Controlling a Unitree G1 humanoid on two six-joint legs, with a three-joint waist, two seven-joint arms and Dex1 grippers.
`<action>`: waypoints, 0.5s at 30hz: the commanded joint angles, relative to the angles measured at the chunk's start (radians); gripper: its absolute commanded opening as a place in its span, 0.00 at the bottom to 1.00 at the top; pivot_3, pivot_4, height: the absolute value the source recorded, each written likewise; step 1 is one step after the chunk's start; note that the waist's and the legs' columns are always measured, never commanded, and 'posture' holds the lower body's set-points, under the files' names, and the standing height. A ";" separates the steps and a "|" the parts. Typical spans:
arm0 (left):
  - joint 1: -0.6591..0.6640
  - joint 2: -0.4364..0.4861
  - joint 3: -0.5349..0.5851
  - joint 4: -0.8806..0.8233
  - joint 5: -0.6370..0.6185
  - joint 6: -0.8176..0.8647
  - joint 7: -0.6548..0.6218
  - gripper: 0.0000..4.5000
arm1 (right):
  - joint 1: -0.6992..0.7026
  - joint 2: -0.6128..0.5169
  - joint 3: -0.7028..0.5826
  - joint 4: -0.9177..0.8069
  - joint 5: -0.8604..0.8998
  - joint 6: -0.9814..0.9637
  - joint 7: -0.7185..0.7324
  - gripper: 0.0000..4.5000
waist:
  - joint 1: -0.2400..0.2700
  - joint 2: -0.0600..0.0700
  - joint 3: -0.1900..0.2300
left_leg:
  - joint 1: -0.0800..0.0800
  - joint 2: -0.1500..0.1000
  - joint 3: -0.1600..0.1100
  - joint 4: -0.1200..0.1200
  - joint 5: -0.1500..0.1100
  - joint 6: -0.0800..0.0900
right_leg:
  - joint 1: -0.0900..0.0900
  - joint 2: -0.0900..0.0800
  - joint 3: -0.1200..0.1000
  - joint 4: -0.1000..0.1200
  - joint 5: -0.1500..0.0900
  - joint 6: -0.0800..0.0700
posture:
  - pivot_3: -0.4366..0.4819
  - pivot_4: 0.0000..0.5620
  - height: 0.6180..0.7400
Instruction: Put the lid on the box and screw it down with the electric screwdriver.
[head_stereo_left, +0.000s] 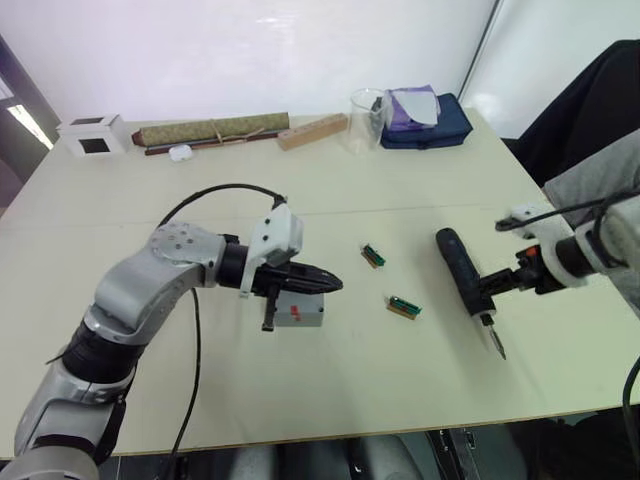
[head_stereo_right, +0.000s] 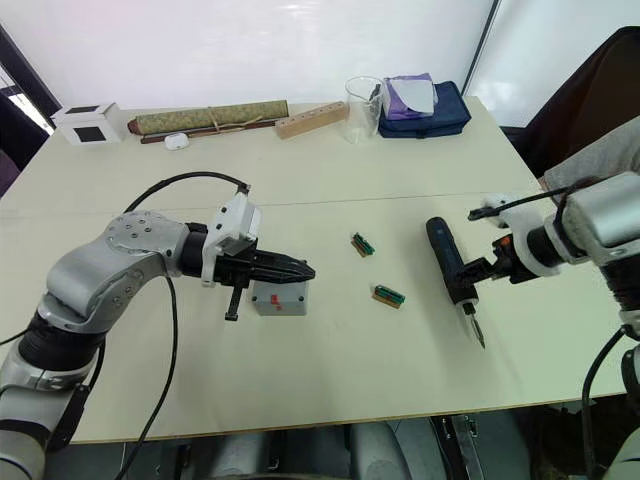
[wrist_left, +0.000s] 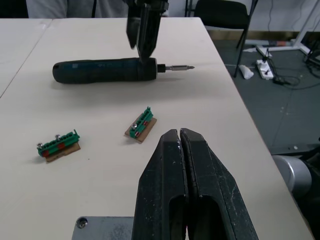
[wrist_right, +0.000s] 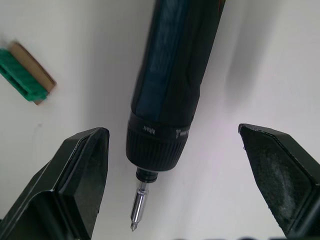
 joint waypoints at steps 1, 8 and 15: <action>-0.004 0.007 0.022 -0.054 -0.013 0.015 0.013 0.00 | -0.061 0.022 0.011 0.054 -0.031 -0.030 0.034 0.99 | 0.000 0.000 0.000 | 0.000 0.000 0.000 0.000 0.000 0.000 | 0.000 0.000 0.000 0.000 0.000 0.000 | 0.48 0.27 1.00; 0.029 0.038 0.024 -0.083 -0.004 0.035 0.028 0.00 | -0.075 0.091 0.144 0.138 -0.134 -0.135 0.100 0.99 | 0.002 0.000 0.000 | 0.000 0.000 -0.001 0.001 0.000 0.000 | 0.000 0.000 0.000 0.001 0.000 0.000 | 0.48 0.27 1.00; 0.041 0.032 0.020 -0.107 -0.005 0.040 0.058 0.00 | -0.092 0.136 0.217 0.204 -0.215 -0.200 0.195 0.61 | 0.001 0.000 0.000 | -0.001 0.000 -0.001 0.002 0.000 0.000 | 0.000 0.000 -0.001 0.001 0.000 0.000 | 0.48 0.27 1.00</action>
